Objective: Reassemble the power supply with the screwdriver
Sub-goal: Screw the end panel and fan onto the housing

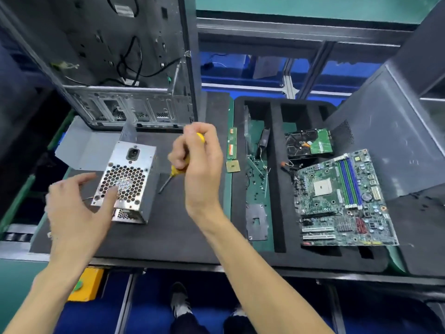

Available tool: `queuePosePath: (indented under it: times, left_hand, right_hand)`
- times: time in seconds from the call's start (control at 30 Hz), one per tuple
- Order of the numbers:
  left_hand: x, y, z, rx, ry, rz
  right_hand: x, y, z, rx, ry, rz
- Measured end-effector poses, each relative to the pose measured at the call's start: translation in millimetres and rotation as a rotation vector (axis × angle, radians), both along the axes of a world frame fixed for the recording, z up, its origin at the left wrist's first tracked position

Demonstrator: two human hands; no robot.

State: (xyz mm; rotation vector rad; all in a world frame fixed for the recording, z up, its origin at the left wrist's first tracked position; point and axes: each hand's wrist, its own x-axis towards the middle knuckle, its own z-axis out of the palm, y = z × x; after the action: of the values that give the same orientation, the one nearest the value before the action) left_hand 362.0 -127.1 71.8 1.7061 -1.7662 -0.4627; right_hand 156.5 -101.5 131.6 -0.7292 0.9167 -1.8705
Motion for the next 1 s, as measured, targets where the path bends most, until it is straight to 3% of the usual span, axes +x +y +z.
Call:
queuePosePath:
  times: [0.1, 0.2, 0.3, 0.43, 0.63, 0.73, 0.87, 1.0]
  left_hand:
    - [-43, 16, 19, -0.138, 0.068, -0.119]
    - [-110, 35, 17, 0.051, 0.198, -0.333]
    - [-184, 54, -20, 0.376, 0.159, -0.557]
    - [-268, 67, -95, 0.596, -0.195, -0.784]
    - [-321, 66, -169, 0.471, -0.92, -0.856]
    - [-329, 64, -179, 0.422, -1.092, -0.858]
    - [-335, 57, -173, 0.378, -1.05, -0.905]
    - [-329, 45, -162, 0.381, -0.819, -0.908]
  right_hand:
    - [-67, 9, -14, 0.054, -0.228, -0.072]
    - [-134, 26, -44, 0.098, -0.52, -0.157]
    - [-187, 54, -76, 0.21, -0.63, -0.266]
    - [-228, 90, -108, 0.307, -0.677, -0.364]
    - [-253, 100, -124, 0.354, -0.66, -0.399]
    - [-258, 98, -130, 0.363, -0.664, -0.392]
    - [-257, 91, -137, 0.366, -0.68, -0.361]
    - [-258, 84, -141, 0.392, -0.698, -0.358]
